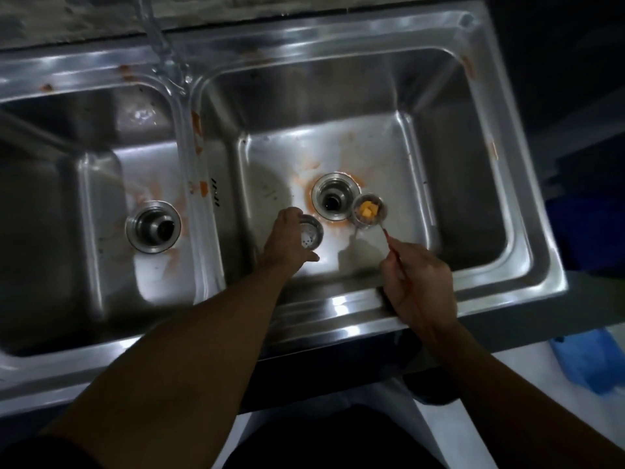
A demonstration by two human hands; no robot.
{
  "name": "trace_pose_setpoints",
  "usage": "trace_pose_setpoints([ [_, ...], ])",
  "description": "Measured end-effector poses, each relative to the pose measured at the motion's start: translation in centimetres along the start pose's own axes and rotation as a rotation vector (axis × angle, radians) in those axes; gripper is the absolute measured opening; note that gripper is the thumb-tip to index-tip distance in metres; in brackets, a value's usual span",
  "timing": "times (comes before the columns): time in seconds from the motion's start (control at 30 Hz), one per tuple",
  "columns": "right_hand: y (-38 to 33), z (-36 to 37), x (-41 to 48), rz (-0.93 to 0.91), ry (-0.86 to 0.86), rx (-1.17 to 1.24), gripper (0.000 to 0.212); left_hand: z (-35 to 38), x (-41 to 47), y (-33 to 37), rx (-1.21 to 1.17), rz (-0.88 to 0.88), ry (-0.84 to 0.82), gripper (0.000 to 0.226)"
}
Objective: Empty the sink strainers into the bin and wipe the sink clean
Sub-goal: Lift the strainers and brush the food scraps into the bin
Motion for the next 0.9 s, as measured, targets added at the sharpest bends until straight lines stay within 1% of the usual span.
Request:
trace_pose_setpoints([
  [0.2,0.3,0.2,0.1,-0.005,0.000,0.050,0.028,1.2,0.7,-0.7,0.048,-0.048,0.037,0.104],
  [0.23,0.3,0.1,0.2,-0.009,0.008,0.063,0.028,1.3,0.7,-0.5,0.052,-0.066,0.042,0.107],
  [0.3,0.9,-0.2,0.2,-0.022,0.003,0.066,0.029,1.3,0.8,0.2,0.097,-0.103,0.039,0.120],
  [0.37,2.6,-0.9,0.1,-0.024,-0.026,0.042,0.032,1.1,0.8,1.3,0.167,-0.076,0.029,0.131],
  [0.43,5.0,-1.8,-0.1,0.017,-0.032,0.004,0.037,1.2,0.9,3.0,0.177,0.017,0.029,0.126],
  [0.5,6.9,-2.1,-0.3,0.073,-0.024,0.018,0.036,1.9,1.3,4.6,0.090,0.080,0.007,0.112],
  [0.57,7.4,-1.8,-0.2,0.085,-0.022,0.098,0.030,3.1,1.9,6.0,0.012,0.089,-0.029,0.100],
  [0.67,7.2,-1.6,0.1,0.053,0.013,0.102,0.024,5.4,3.2,7.0,-0.025,0.078,-0.061,0.089],
  [0.7,7.1,-1.7,0.1,0.039,0.026,0.097,0.023,6.3,3.6,7.1,-0.028,0.068,-0.073,0.089],
  [0.77,7.1,-1.9,0.0,0.007,0.031,0.088,0.023,7.7,4.3,7.4,0.002,0.039,-0.089,0.097],
  [0.9,6.9,-2.0,-0.1,-0.002,-0.030,0.067,0.033,9.9,5.4,7.5,0.154,-0.040,-0.064,0.115],
])
Point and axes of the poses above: each hand's wrist, its own x-axis towards the middle knuckle, its own z-axis out of the palm, y = z × x, the point moved 3 cm from there along x, towards the middle knuckle, and after that the axes turned 12 degrees about -x, right-handed, at the moved point
